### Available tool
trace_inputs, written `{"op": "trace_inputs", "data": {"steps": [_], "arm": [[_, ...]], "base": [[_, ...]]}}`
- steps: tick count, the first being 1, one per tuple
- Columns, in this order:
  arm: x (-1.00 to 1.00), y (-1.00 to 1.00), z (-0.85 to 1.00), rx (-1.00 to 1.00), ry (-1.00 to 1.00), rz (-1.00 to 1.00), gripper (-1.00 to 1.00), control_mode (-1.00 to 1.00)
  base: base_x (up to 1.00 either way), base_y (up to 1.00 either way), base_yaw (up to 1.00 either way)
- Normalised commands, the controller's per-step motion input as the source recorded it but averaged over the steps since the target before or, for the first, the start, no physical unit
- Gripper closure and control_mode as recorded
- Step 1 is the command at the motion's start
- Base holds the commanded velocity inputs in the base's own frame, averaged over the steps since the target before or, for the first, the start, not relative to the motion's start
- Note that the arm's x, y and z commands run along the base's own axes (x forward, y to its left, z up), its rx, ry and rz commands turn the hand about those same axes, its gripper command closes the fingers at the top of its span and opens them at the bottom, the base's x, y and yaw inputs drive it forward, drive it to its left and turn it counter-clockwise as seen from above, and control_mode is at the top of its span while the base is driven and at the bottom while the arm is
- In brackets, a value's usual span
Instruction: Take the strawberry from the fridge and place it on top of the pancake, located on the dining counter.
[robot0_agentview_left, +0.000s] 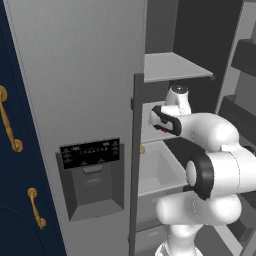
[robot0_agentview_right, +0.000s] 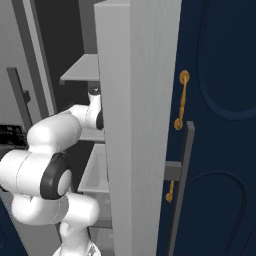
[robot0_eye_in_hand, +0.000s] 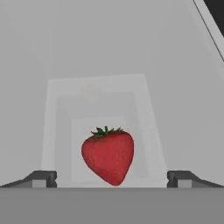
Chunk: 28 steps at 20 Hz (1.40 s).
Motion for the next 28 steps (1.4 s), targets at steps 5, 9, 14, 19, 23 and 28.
{"op": "trace_inputs", "data": {"steps": [5, 9, 14, 19, 23, 28], "arm": [[0.38, 0.00, -0.21, 0.00, 0.00, 0.00, -1.00, -1.00], [0.18, 0.00, -0.24, 0.00, 0.00, 0.00, -1.00, -1.00], [0.00, 0.00, -0.37, 0.00, 0.00, 0.00, -1.00, -1.00], [0.00, 0.00, -0.22, 0.00, 0.01, 0.00, -1.00, -1.00], [-0.32, 0.00, -0.28, 0.00, 0.01, 0.00, 1.00, -1.00], [-0.56, 0.00, -0.17, 0.00, 0.00, 0.00, 1.00, -1.00]], "base": [[0.00, 0.00, 0.00], [0.00, 0.00, 0.00], [0.00, 0.00, 0.00], [0.00, 0.00, 0.00], [0.00, 0.00, 0.00], [0.00, 0.00, 0.00]]}}
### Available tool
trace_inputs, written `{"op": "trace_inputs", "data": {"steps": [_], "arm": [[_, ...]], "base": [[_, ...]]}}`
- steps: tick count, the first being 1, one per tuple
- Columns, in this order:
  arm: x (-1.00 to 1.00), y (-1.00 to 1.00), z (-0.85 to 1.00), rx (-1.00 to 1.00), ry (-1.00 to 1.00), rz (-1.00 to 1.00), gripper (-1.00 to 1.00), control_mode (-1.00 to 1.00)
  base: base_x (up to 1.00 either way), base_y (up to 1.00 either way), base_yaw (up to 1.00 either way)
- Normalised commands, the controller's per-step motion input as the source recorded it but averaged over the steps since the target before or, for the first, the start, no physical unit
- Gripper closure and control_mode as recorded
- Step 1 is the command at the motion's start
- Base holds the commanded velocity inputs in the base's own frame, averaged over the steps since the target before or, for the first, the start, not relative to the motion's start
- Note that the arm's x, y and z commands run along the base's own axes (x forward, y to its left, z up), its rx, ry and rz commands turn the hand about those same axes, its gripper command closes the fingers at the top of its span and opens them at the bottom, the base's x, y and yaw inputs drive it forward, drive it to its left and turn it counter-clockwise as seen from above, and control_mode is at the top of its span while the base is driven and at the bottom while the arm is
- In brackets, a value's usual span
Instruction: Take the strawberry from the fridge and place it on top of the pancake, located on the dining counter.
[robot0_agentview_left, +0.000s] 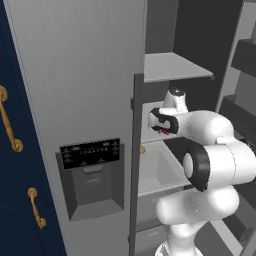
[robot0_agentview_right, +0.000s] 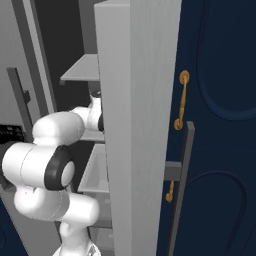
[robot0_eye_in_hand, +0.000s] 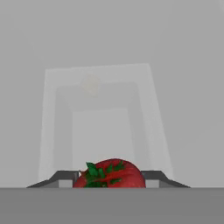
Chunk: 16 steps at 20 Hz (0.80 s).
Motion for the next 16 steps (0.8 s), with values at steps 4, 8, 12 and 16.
{"op": "trace_inputs", "data": {"steps": [4, 8, 12, 16], "arm": [[-0.51, 0.00, 0.00, 0.00, -0.01, -0.02, 1.00, -1.00], [-0.72, 0.00, 0.22, 0.00, -0.01, -0.05, 1.00, -1.00], [-1.00, 0.00, 0.54, 0.00, 0.00, -0.04, 1.00, -1.00], [-1.00, 0.00, 0.75, 0.00, 0.02, -0.01, 1.00, -1.00]], "base": [[0.00, 0.00, 0.00], [0.00, 0.00, 0.00], [0.00, 0.00, 0.00], [0.00, 0.00, 0.00]]}}
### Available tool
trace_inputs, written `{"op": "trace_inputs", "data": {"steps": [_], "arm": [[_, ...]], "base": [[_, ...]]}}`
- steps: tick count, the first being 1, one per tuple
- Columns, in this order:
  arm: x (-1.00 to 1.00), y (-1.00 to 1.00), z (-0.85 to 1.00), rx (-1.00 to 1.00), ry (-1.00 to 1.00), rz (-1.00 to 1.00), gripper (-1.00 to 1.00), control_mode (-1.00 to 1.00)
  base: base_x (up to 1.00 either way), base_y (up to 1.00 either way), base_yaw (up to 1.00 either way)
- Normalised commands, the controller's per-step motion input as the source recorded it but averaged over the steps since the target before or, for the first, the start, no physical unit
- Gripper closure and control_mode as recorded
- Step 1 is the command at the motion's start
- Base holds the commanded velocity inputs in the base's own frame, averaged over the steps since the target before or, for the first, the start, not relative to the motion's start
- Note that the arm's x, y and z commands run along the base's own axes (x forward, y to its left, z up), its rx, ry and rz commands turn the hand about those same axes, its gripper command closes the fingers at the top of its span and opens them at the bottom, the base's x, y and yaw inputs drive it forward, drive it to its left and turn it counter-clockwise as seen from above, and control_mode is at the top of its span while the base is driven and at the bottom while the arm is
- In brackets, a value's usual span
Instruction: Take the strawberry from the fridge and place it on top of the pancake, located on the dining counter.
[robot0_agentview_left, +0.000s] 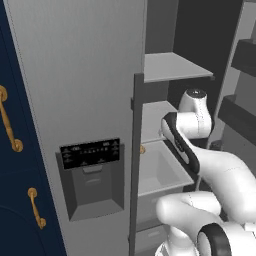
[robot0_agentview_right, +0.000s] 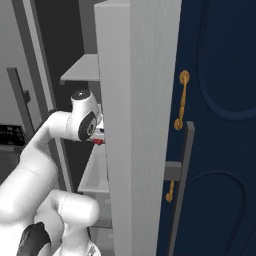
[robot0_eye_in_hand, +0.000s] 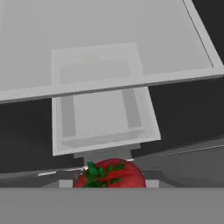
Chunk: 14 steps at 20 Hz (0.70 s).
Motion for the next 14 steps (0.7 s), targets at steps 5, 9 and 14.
{"op": "trace_inputs", "data": {"steps": [5, 9, 14], "arm": [[-1.00, 0.00, 0.61, 0.01, 0.02, 0.00, 1.00, -1.00], [-1.00, 0.05, 0.44, 0.04, -0.11, 0.00, 1.00, -1.00], [-1.00, 0.00, 0.34, 0.01, -0.10, 0.00, 1.00, -1.00]], "base": [[0.00, 0.00, 0.00], [0.00, 0.00, 0.00], [0.00, 0.00, 0.00]]}}
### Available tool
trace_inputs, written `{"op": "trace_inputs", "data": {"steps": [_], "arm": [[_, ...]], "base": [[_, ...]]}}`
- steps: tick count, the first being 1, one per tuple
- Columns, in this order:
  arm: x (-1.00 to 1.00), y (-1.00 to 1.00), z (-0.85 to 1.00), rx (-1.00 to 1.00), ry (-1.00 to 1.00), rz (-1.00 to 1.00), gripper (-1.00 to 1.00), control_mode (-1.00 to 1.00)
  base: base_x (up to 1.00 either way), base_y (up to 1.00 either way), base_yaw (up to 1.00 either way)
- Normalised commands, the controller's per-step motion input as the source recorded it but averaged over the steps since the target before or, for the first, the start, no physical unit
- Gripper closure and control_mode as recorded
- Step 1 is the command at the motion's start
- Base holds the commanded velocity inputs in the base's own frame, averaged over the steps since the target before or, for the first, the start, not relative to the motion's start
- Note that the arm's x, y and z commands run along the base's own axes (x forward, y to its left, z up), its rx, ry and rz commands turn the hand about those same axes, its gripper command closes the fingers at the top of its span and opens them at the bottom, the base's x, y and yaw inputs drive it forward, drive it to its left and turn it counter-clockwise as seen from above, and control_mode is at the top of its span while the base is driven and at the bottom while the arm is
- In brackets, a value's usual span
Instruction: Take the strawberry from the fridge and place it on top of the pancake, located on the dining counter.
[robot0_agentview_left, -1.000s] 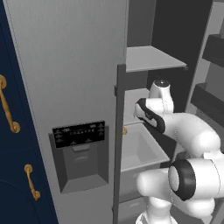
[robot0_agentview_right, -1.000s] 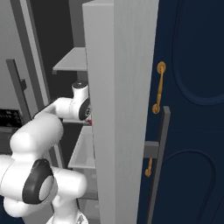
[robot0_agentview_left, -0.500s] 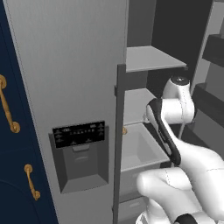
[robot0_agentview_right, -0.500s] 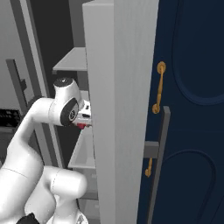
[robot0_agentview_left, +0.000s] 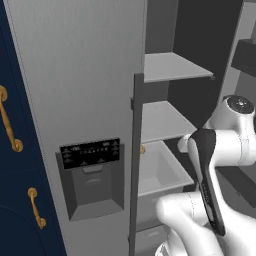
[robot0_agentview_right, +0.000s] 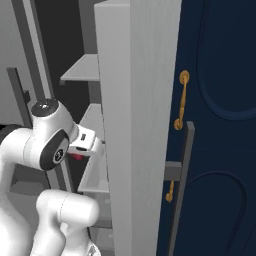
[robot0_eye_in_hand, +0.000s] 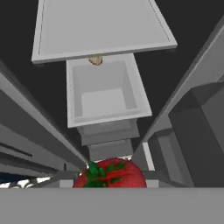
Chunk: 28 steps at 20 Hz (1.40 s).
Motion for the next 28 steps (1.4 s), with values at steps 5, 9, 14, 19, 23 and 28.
{"op": "trace_inputs", "data": {"steps": [5, 9, 14, 19, 23, 28], "arm": [[-0.64, 0.00, 0.00, -0.05, 0.01, 0.00, 1.00, -1.00], [0.00, 0.00, 0.00, 0.00, 0.00, 0.00, 1.00, -1.00], [-0.16, 0.06, 0.00, 0.00, 0.00, 0.00, 1.00, 1.00], [0.00, 0.00, 0.00, 0.00, 0.00, 0.00, 1.00, 1.00], [0.00, 0.00, 0.00, 0.00, 0.00, 0.00, 1.00, 1.00], [0.00, 0.00, 0.00, 0.00, 0.00, 0.00, 1.00, 1.00]], "base": [[0.00, 0.00, 0.00], [0.00, 0.00, 0.00], [-0.13, 0.08, 0.00], [-0.89, 0.49, -0.08], [-0.99, 0.44, -0.37], [-0.98, 0.09, -0.70]]}}
